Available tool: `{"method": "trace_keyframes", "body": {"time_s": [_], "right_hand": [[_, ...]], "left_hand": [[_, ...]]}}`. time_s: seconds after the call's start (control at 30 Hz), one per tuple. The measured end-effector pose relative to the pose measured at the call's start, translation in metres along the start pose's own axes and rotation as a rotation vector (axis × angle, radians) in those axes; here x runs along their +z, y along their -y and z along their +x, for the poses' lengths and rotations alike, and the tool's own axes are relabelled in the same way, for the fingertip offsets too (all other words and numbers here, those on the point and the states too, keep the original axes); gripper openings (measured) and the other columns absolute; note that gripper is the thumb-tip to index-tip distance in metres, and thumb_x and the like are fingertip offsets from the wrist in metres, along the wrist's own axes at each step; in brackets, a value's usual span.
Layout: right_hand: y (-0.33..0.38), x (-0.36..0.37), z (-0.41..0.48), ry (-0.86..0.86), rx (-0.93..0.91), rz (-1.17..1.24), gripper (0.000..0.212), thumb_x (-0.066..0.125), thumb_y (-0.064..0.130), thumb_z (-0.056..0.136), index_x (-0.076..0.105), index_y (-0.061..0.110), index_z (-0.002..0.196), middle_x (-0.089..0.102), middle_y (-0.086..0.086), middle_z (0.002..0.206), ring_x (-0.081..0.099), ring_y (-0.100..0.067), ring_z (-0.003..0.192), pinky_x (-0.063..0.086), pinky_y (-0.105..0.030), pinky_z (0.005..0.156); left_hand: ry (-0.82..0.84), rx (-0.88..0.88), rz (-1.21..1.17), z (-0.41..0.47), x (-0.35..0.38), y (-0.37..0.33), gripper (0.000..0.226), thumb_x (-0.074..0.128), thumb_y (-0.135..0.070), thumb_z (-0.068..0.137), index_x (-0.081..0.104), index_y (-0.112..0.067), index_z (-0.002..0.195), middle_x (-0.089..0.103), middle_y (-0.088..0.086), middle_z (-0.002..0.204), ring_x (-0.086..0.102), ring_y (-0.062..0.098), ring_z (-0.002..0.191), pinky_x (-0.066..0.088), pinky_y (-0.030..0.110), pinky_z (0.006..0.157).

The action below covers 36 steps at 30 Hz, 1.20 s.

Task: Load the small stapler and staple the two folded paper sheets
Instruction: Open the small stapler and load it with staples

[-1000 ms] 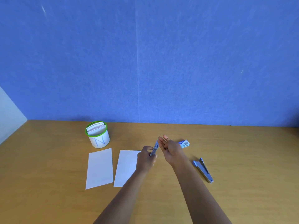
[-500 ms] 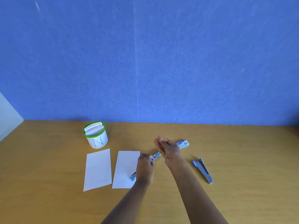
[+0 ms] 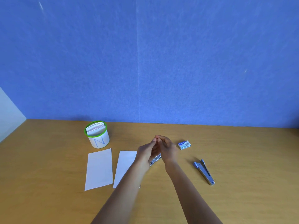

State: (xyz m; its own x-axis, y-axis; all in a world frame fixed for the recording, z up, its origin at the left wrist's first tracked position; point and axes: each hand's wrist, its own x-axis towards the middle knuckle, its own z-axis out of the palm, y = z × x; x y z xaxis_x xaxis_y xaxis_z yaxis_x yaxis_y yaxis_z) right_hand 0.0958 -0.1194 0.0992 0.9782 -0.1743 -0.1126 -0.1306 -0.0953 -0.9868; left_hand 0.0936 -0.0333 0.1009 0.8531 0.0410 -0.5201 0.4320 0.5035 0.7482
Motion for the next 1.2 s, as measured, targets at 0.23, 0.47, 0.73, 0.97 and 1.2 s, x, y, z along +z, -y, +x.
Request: {"method": "trace_keyframes", "body": {"time_s": [0.23, 0.47, 0.73, 0.97, 1.2], "right_hand": [[-0.001, 0.003, 0.001, 0.075, -0.094, -0.029, 0.023, 0.050, 0.015, 0.096, 0.068, 0.026, 0.104, 0.068, 0.014, 0.107, 0.060, -0.004, 0.103, 0.047, -0.021, 0.090], [-0.005, -0.005, 0.007, 0.017, -0.045, 0.068, 0.026, 0.048, 0.008, 0.095, 0.062, 0.026, 0.107, 0.067, 0.005, 0.104, 0.058, -0.009, 0.096, 0.041, -0.019, 0.083], [-0.026, -0.038, 0.015, -0.126, 0.045, -0.037, 0.022, 0.049, 0.009, 0.095, 0.065, 0.022, 0.102, 0.068, 0.005, 0.102, 0.059, -0.010, 0.097, 0.042, -0.024, 0.083], [-0.037, -0.044, 0.013, -0.155, 0.080, -0.106, 0.020, 0.049, 0.014, 0.095, 0.065, 0.022, 0.103, 0.067, 0.009, 0.099, 0.057, -0.006, 0.089, 0.041, -0.019, 0.066], [-0.036, -0.041, 0.019, -0.160, 0.084, -0.116, 0.020, 0.049, 0.013, 0.095, 0.065, 0.022, 0.102, 0.067, 0.009, 0.098, 0.057, -0.008, 0.091, 0.038, -0.022, 0.074]], "left_hand": [[0.028, -0.178, -0.258, 0.003, -0.006, -0.009, 0.008, 0.065, -0.007, 0.086, 0.068, -0.001, 0.082, 0.073, 0.008, 0.075, 0.067, 0.013, 0.074, 0.058, 0.023, 0.073], [-0.197, 0.227, -0.030, 0.013, -0.021, -0.026, 0.005, 0.064, 0.006, 0.082, 0.068, 0.004, 0.085, 0.069, -0.006, 0.054, 0.062, 0.008, 0.062, 0.054, 0.016, 0.065], [-0.676, 0.848, 0.671, 0.028, -0.098, -0.092, 0.014, 0.061, 0.001, 0.084, 0.073, 0.003, 0.092, 0.073, 0.019, 0.094, 0.067, 0.029, 0.088, 0.042, 0.018, 0.076], [-0.866, 0.795, 0.960, 0.041, -0.150, -0.110, 0.018, 0.060, -0.005, 0.085, 0.074, -0.005, 0.096, 0.067, 0.028, 0.089, 0.056, 0.041, 0.092, 0.046, 0.040, 0.077], [-0.862, 0.892, 1.051, 0.040, -0.151, -0.103, 0.011, 0.064, 0.000, 0.081, 0.074, 0.001, 0.084, 0.069, 0.027, 0.081, 0.053, 0.041, 0.089, 0.045, 0.040, 0.072]]}}
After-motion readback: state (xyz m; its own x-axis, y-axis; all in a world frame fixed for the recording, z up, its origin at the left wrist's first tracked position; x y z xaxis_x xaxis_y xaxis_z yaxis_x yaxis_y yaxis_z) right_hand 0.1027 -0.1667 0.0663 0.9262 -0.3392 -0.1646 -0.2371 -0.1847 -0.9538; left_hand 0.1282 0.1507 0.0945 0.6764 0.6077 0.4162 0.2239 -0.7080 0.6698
